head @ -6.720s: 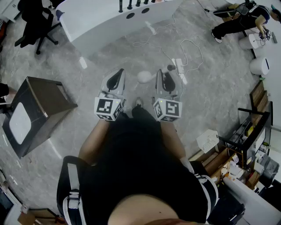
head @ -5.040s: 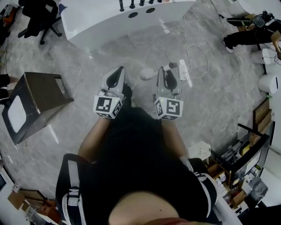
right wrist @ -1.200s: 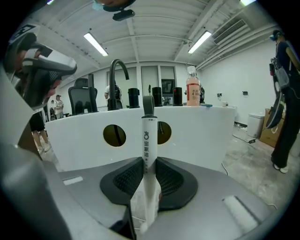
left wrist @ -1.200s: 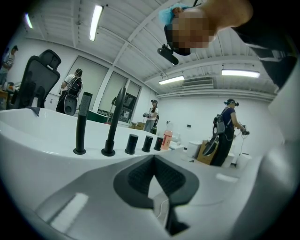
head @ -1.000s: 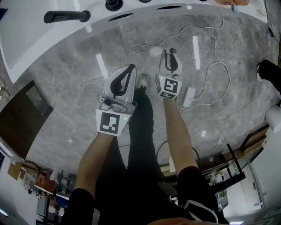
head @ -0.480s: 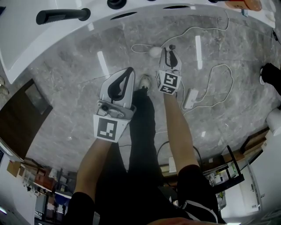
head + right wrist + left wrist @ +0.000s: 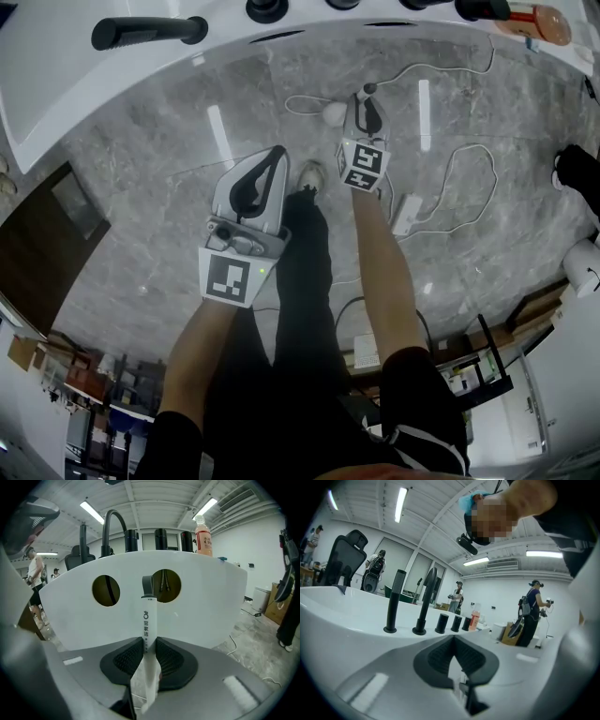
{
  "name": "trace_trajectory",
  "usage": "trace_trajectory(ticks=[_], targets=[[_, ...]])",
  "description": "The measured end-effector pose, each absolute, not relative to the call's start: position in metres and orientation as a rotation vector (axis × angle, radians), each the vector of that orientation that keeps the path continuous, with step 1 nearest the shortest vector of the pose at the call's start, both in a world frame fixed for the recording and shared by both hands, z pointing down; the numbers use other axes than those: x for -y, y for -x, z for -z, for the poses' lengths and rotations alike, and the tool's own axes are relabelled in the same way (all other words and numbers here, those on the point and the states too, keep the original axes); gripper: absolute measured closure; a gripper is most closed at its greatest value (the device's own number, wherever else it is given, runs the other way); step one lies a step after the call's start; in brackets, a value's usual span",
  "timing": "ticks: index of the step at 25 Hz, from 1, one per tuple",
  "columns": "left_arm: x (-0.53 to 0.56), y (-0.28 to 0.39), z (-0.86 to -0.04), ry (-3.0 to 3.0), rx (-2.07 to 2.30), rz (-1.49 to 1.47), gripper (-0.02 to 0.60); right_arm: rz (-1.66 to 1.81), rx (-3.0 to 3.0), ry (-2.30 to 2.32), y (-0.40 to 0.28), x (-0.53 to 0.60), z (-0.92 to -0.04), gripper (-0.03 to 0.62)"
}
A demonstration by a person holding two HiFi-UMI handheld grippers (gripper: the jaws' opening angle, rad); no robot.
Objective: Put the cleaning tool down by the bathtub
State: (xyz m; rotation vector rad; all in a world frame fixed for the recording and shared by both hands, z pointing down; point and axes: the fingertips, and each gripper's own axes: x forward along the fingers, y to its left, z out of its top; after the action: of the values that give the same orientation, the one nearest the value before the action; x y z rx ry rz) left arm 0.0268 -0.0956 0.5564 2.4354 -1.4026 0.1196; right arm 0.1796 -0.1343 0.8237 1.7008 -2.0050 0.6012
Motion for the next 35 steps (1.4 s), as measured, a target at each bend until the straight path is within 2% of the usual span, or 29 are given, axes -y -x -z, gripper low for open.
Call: trace_trajectory(ticks=[35], targets=[[0.134, -0.017, -0.566, -2.371, 1.450, -0.090, 0.574, -0.704, 1.948, -1.633, -0.176, 0.214, -0.862, 0.508]])
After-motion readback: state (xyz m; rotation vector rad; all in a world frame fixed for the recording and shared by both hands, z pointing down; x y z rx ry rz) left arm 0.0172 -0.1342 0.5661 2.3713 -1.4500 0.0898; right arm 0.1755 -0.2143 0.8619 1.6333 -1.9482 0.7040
